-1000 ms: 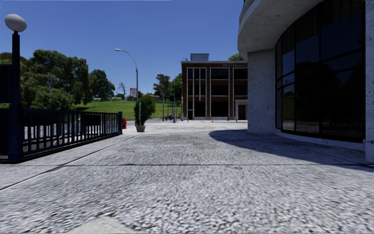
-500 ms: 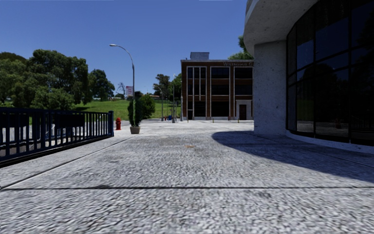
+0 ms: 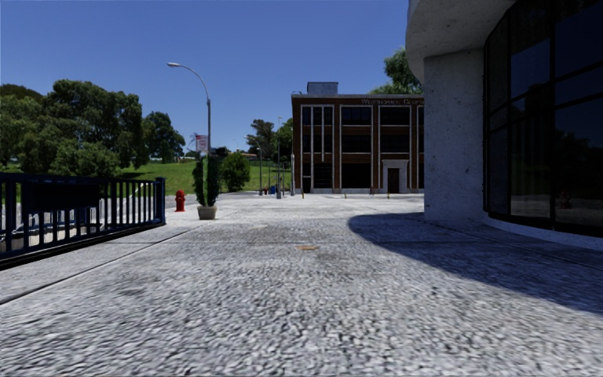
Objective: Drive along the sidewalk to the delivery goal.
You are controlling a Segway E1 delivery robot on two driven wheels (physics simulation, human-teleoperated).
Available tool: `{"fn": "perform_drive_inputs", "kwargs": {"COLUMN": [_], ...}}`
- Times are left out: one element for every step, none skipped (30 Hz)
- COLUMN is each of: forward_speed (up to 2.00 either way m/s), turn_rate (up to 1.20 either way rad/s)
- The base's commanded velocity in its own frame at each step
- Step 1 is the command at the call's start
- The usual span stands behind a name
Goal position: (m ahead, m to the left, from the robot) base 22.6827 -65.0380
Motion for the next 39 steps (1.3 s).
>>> {"fn": "perform_drive_inputs", "kwargs": {"forward_speed": [2.0,2.0,2.0,2.0,2.0,2.0,2.0,2.0,2.0,2.0,2.0,2.0,2.0,2.0,2.0,2.0,2.0,2.0,2.0,2.0,2.0,2.0,2.0,2.0,2.0,2.0,2.0,2.0,2.0,2.0,2.0,2.0,2.0,2.0,2.0,2.0,2.0,2.0,2.0], "turn_rate": [0.0,0.0,0.0,0.0,0.0,0.0,0.0,0.0,0.0,0.0,0.0,0.0,0.0,0.0,0.0,0.0,0.0,0.0,0.0,0.0,0.0,0.0,0.0,0.0,0.0,0.0,0.0,0.0,0.0,0.0,0.0,0.0,0.0,0.0,0.0,0.0,0.0,0.0,0.0]}}
